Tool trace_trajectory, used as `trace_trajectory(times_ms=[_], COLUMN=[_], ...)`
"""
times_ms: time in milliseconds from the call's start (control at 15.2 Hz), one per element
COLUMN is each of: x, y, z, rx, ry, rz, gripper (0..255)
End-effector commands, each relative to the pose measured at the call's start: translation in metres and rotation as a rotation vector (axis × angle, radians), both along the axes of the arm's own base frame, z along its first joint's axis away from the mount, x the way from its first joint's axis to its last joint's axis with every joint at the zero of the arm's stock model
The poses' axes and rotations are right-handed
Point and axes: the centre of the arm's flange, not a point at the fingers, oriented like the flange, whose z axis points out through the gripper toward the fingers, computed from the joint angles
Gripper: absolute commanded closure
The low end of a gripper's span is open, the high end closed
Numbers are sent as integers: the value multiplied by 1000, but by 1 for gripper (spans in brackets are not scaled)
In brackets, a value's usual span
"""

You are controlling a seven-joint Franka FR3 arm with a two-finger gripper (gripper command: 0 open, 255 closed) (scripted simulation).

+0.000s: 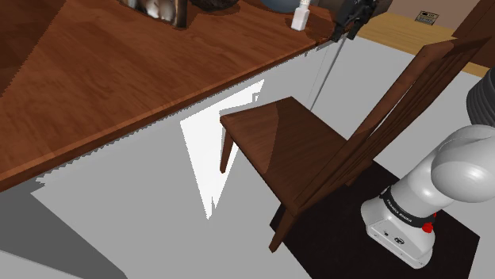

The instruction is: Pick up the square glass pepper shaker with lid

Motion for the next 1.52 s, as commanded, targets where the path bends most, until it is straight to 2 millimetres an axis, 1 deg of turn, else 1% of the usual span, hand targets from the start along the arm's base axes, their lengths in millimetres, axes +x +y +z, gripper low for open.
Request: trace_trajectory(times_ms=[0,726,792,1188,1254,1386,1452], x=[23,144,145,145,145,145,146], y=[-4,-14,-14,-14,-14,-14,-13], z=[10,60,61,29,21,21,21], rx=[1,6,6,6,6,6,6], ry=[-18,-114,-115,-115,-115,-115,-115], rz=[-3,-20,-21,-21,-21,-21,-21], gripper=[0,0,0,0,0,0,255])
